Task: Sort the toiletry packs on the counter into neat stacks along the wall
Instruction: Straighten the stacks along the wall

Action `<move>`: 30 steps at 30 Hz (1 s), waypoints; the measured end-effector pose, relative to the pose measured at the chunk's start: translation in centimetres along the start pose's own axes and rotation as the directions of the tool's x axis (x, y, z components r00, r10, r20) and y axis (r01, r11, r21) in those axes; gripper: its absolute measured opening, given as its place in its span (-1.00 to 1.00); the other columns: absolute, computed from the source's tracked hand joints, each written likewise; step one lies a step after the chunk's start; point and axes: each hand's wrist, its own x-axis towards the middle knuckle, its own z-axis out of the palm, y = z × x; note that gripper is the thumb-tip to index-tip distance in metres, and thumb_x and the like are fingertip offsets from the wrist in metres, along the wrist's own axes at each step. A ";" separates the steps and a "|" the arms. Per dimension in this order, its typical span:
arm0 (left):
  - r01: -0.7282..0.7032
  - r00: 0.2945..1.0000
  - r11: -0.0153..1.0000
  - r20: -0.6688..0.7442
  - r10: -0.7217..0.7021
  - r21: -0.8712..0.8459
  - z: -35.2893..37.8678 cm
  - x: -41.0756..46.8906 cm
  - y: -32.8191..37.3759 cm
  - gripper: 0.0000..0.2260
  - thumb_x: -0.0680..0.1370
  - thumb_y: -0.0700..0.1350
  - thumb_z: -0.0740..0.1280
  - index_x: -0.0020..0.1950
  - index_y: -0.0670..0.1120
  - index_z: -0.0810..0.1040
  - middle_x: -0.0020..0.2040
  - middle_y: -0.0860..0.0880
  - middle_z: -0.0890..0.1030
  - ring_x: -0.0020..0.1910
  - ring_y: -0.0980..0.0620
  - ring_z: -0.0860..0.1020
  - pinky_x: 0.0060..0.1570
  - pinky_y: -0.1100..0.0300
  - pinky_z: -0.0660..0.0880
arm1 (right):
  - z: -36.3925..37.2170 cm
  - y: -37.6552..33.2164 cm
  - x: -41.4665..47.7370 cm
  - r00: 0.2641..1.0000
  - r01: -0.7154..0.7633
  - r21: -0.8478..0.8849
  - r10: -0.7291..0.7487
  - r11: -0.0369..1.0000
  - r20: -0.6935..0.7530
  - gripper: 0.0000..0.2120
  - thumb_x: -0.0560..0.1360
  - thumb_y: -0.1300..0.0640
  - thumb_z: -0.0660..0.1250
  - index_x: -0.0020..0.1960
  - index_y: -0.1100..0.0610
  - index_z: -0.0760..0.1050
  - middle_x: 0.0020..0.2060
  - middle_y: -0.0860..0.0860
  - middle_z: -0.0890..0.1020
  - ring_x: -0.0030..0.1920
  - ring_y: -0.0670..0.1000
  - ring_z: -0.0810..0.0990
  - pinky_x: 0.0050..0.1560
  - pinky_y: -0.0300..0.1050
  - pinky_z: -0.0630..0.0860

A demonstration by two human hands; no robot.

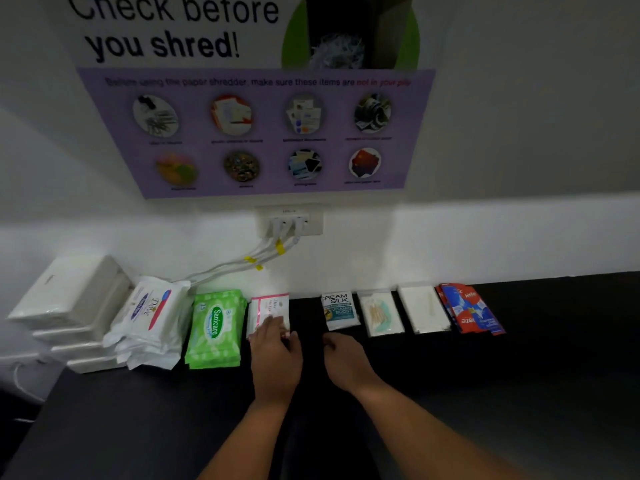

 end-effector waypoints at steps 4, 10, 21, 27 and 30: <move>0.140 0.989 0.984 0.068 -0.133 -0.111 -1.6 0.5 -1.7 -0.82 0.52 -0.12 0.35 0.08 -0.15 0.51 -0.01 -0.10 0.59 -0.01 -0.17 0.57 0.00 -0.07 0.54 | 1.3 -2.6 1.4 0.997 -0.040 0.099 0.033 0.994 0.070 -0.55 0.60 0.16 0.16 0.48 0.18 0.35 0.45 0.12 0.41 0.45 0.09 0.36 0.45 -0.11 0.25; 0.290 0.932 0.956 0.213 -0.293 0.044 -1.2 2.2 -1.4 -0.53 0.52 -0.10 0.41 0.28 -0.36 0.38 0.21 -0.31 0.46 0.18 -0.34 0.49 0.15 -0.12 0.46 | 3.2 -4.7 3.4 0.992 -0.093 0.319 0.061 0.943 0.108 -0.59 0.60 0.22 0.19 0.43 0.25 0.36 0.39 0.12 0.45 0.37 0.09 0.45 0.25 -0.21 0.33; 0.378 0.908 0.925 0.215 -0.361 -0.045 -1.5 3.1 -1.4 -0.73 0.52 -0.14 0.32 0.16 -0.24 0.44 0.07 -0.23 0.60 0.07 -0.27 0.59 -0.04 -0.05 0.54 | 5.1 -6.8 4.9 0.974 -0.225 0.718 0.127 0.659 0.189 -0.70 0.57 0.19 0.17 0.11 0.24 0.64 0.01 0.18 0.71 0.05 0.12 0.68 0.19 0.04 0.57; 0.340 0.924 0.930 0.234 -0.303 -0.140 -2.9 0.9 -0.9 -0.89 0.57 -0.23 0.26 0.08 -0.18 0.50 -0.03 -0.14 0.65 -0.02 -0.18 0.63 -0.18 0.19 0.36 | 5.1 -5.7 2.9 0.980 -0.198 0.736 0.118 0.648 0.159 -0.67 0.65 0.18 0.10 0.17 0.27 0.61 0.02 0.18 0.70 -0.02 0.05 0.69 -0.08 -0.22 0.58; 0.291 0.939 0.942 0.238 -0.248 -0.167 -3.4 -1.0 -0.9 -0.90 0.57 -0.24 0.29 0.06 -0.15 0.54 -0.10 -0.06 0.67 -0.08 -0.11 0.65 -0.26 0.31 0.36 | 4.9 -4.6 1.1 0.985 -0.173 0.754 0.095 0.634 0.146 -0.65 0.67 0.20 0.07 0.19 0.31 0.59 0.02 0.21 0.70 0.03 0.08 0.69 -0.04 -0.22 0.59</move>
